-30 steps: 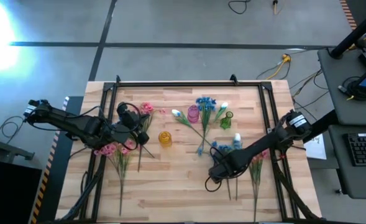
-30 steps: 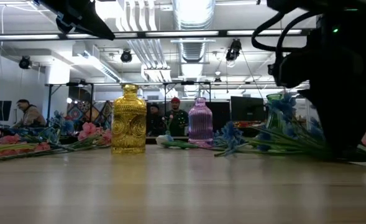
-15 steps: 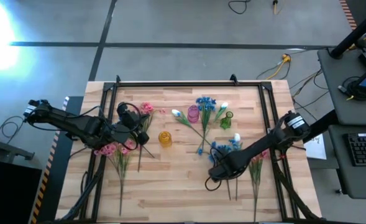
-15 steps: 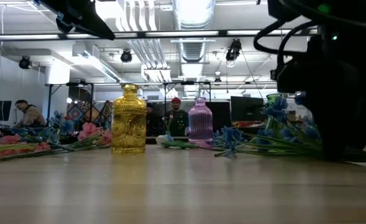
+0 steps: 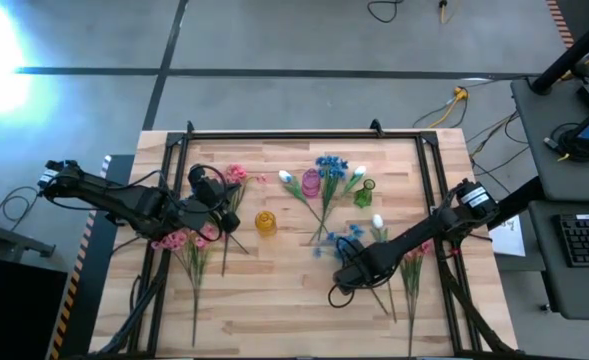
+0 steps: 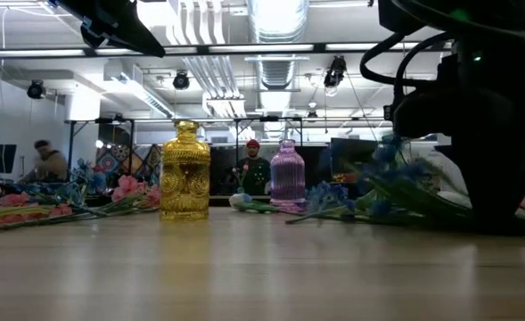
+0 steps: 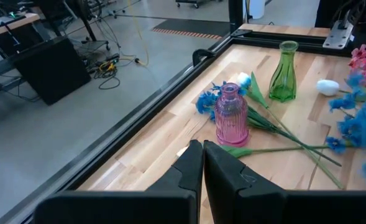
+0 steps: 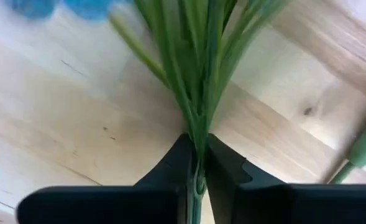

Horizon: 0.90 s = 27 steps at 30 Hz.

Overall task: Sort flowers into vase by color
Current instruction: Put the bottom right blue flowers into the purple flower vase

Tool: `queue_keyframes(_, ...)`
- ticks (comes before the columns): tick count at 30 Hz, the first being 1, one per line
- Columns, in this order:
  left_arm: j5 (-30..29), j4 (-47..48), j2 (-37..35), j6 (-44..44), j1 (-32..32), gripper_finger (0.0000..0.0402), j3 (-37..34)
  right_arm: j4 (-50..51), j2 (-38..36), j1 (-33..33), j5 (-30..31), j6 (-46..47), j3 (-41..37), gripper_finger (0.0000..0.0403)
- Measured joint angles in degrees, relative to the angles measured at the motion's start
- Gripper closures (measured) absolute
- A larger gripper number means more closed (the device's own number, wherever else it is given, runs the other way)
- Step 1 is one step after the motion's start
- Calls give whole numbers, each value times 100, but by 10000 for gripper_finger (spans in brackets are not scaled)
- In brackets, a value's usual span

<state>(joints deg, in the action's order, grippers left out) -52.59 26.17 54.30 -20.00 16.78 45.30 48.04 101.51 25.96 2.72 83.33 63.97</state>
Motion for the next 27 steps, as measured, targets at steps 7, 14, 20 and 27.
queue_keyframes(7, 1, 4, 0, -1, 0, 402, 0, 667, -348, 0, -43, -32, 43, 375)
queue_keyframes(14, 3, 9, 0, -1, 0, 402, -2, 1026, -1234, -9, 112, -620, 37, 376)
queue_keyframes(20, 21, -6, 0, -1, 0, 402, -7, 820, -2207, -59, 1287, -1414, 5, 376)
queue_keyframes(27, 136, -83, 0, -135, 1, 402, -9, -1345, -3302, -327, 2624, -3377, -598, 376)
